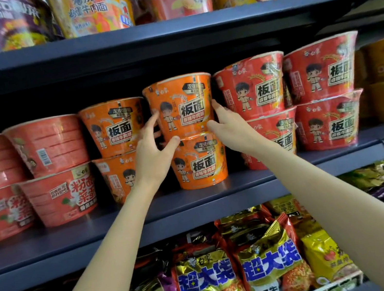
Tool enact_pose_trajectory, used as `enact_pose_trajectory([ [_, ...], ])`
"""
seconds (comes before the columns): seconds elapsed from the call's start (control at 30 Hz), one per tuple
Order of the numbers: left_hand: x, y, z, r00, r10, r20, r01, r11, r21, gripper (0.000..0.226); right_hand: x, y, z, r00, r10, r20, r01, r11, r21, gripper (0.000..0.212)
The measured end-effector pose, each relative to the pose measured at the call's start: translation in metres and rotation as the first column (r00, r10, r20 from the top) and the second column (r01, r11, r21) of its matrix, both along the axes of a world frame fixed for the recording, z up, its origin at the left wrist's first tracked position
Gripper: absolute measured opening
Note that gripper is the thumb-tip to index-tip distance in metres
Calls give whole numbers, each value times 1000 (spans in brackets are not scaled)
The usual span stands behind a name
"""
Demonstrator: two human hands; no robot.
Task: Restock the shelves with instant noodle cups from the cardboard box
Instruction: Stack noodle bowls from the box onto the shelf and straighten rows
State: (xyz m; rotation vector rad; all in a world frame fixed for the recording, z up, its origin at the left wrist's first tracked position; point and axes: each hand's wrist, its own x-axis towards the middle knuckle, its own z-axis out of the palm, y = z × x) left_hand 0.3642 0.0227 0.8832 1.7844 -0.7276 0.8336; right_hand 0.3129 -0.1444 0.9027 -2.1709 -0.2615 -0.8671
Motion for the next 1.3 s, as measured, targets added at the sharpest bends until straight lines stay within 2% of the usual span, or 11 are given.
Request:
enact_pose_trajectory([
  [0.13, 3, 2, -1, 990, -58, -128, 50, 997, -60, 61, 5, 4, -10, 987, -113, 118, 118, 992, -33, 57],
  [0.23, 5, 2, -2, 991, -39, -125, 38, 999, -10, 61, 8, 4, -8, 992, -107, 72, 110, 993, -42, 58],
  [0.37, 6, 3, -3, 986, -53, -155, 47, 998, -45, 60, -1, 2, -19, 993, -78, 88, 70, 994, 86, 57],
  [0.47, 7, 1, -8, 965, -65, -253, 51, 997, -60, 64, -14, 6, -43, 991, -92, 102, 79, 989, 121, 58],
  [0.57, 12, 0, -12, 929, -132, -346, 96, 988, -120, 68, -18, 12, -56, 999, -22, 34, 17, 988, 151, 54],
  [0.7, 12, 1, -13, 930, -131, -342, 90, 987, -134, 70, -19, 13, -64, 998, 55, 9, -56, 978, 201, 58],
  [0.83, 10, 0, -16, 947, -128, -294, 101, 989, -103, 67, -22, 9, -69, 998, 34, 55, -45, 975, 217, 61],
  [1.07, 5, 0, -15, 943, -128, -308, 116, 992, -58, 77, -21, 3, -75, 998, 12, 56, -22, 983, 183, 68],
  [1.17, -1, 17, -10, 982, 8, -187, 7, 997, 78, 62, -34, 6, -79, 973, -97, 208, 65, 986, 154, 59],
  [1.23, -6, 45, -8, 985, 151, 86, -157, 985, 70, 48, -46, 15, -79, 913, -128, 387, 98, 990, 97, 45],
  [1.3, -5, 81, -10, 909, 289, 300, -297, 955, -19, 32, -54, 34, -74, 872, -67, 486, 60, 998, 31, 34],
])
